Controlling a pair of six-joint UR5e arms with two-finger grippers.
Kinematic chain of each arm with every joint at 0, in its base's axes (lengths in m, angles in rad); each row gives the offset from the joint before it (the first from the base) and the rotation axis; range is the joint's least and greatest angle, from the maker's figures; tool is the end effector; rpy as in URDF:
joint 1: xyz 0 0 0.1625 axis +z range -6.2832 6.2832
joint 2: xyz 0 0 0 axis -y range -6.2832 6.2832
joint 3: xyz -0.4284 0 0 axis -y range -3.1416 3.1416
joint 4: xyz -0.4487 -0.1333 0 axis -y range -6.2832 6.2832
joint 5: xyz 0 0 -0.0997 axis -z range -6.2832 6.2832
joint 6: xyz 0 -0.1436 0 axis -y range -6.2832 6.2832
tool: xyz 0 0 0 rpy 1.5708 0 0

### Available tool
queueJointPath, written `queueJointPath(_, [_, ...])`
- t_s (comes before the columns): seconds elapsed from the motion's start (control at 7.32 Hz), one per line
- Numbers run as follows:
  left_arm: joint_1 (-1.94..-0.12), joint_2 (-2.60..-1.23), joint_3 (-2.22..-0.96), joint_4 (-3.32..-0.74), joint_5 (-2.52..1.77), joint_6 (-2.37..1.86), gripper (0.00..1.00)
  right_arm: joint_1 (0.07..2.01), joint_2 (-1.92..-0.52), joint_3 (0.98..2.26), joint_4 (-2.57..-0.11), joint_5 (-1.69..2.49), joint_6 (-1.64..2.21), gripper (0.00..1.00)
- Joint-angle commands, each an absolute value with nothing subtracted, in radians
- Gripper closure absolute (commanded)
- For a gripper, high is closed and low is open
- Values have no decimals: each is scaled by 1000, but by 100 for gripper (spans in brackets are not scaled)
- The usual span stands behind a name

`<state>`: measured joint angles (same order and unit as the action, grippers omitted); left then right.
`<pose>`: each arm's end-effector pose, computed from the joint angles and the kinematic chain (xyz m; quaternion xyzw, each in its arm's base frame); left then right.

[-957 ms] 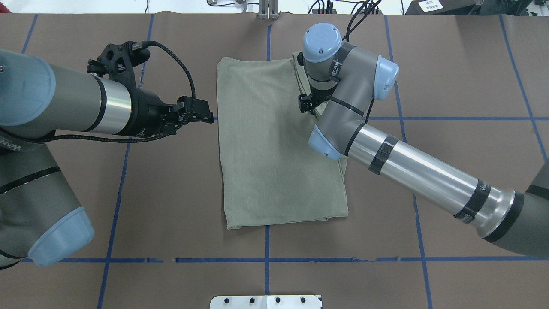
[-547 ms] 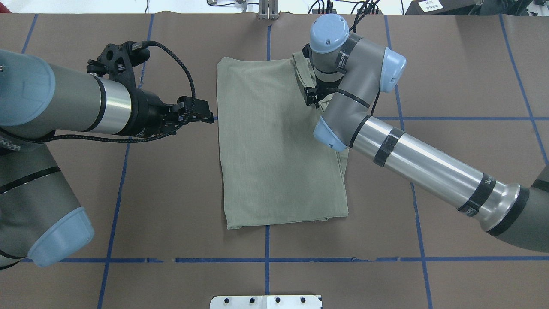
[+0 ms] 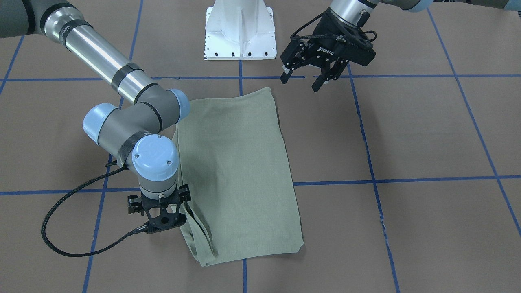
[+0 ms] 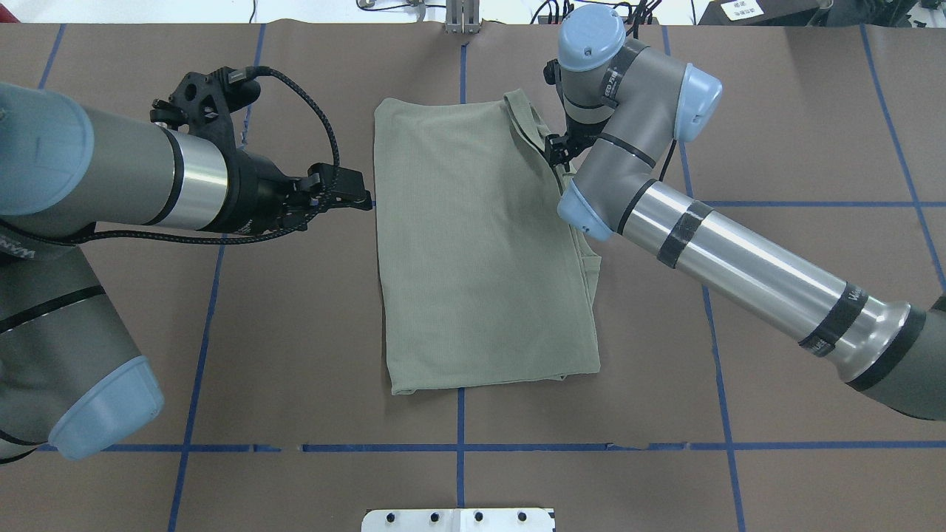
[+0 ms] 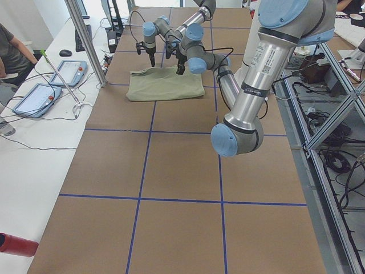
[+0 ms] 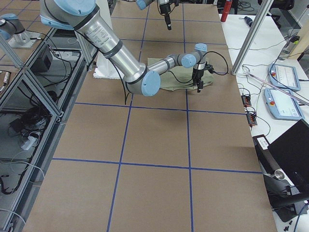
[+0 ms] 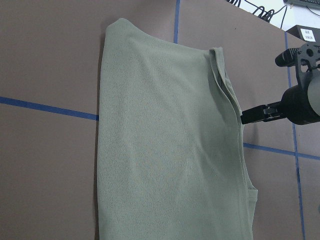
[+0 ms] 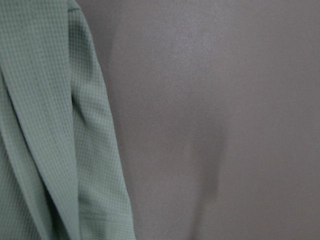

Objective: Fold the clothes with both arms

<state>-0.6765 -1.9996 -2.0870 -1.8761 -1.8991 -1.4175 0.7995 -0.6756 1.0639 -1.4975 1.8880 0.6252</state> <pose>0.4145 -0.4443 0.1366 0.1115 0.5818 -0.1145 0.7975 -0.5636 -0.7067 0.3383 0.0742 -0.2630 -0.1062 0.9561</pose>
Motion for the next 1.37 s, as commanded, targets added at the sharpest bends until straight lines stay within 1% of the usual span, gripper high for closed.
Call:
queueJointPath(0.0, [-678, -1993, -2088, -1876, -1902, -1413, 0, 813, -631, 1055, -1499, 1908, 629, 0])
queueJointPath(0.14, [-678, -1991, -2086, -1876, -1902, -1408, 0, 811, -589, 1017, -1497, 1910, 629, 0])
queueJointPath(0.27, [-681, -1990, -2086, -1876, -1902, -1405, 0, 807, -516, 930, -1496, 1910, 627, 0])
queueJointPath(0.41, [-681, -1990, -2086, -1876, -1904, -1405, 0, 801, -505, 902, -1474, 1907, 626, 0])
queueJointPath(0.96, [-683, -1990, -2089, -1876, -1905, -1404, 0, 772, -451, 694, -1267, 1850, 629, 0])
queueJointPath(1.23, [-683, -1991, -2091, -1876, -1905, -1404, 0, 769, -448, 666, -1236, 1832, 629, 0])
